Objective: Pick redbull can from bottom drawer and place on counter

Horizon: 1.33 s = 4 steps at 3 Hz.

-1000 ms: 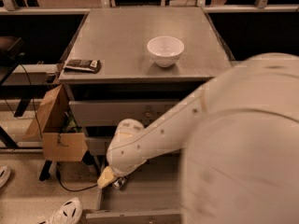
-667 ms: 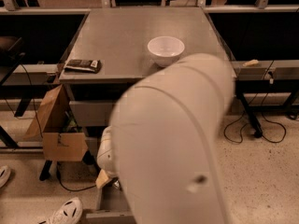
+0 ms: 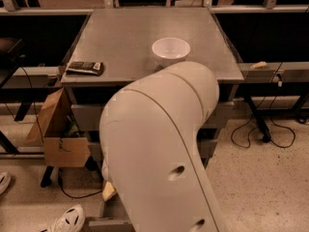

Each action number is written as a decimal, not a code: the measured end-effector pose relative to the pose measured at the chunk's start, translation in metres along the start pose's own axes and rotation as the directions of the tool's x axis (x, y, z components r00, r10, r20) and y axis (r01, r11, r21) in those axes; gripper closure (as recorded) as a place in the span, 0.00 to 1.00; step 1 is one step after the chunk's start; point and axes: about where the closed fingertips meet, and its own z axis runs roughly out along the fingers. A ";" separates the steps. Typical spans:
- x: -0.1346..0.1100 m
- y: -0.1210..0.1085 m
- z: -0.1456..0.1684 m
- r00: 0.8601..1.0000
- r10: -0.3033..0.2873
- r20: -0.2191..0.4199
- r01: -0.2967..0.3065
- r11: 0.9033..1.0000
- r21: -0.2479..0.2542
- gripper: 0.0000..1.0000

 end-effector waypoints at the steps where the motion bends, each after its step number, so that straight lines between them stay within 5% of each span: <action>1: -0.005 -0.010 0.016 0.995 0.101 0.008 -0.100 0.994 -0.034 0.00; 2: -0.016 -0.021 0.056 0.964 0.264 -0.010 -0.263 0.956 -0.133 0.00; 3: -0.010 -0.020 0.109 0.908 0.404 -0.108 -0.418 0.881 -0.221 0.00; 4: -0.005 -0.008 0.160 0.816 0.525 -0.243 -0.576 0.774 -0.262 0.00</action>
Offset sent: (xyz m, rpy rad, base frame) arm 0.0788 0.0013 -0.1232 0.3392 0.2325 -0.5274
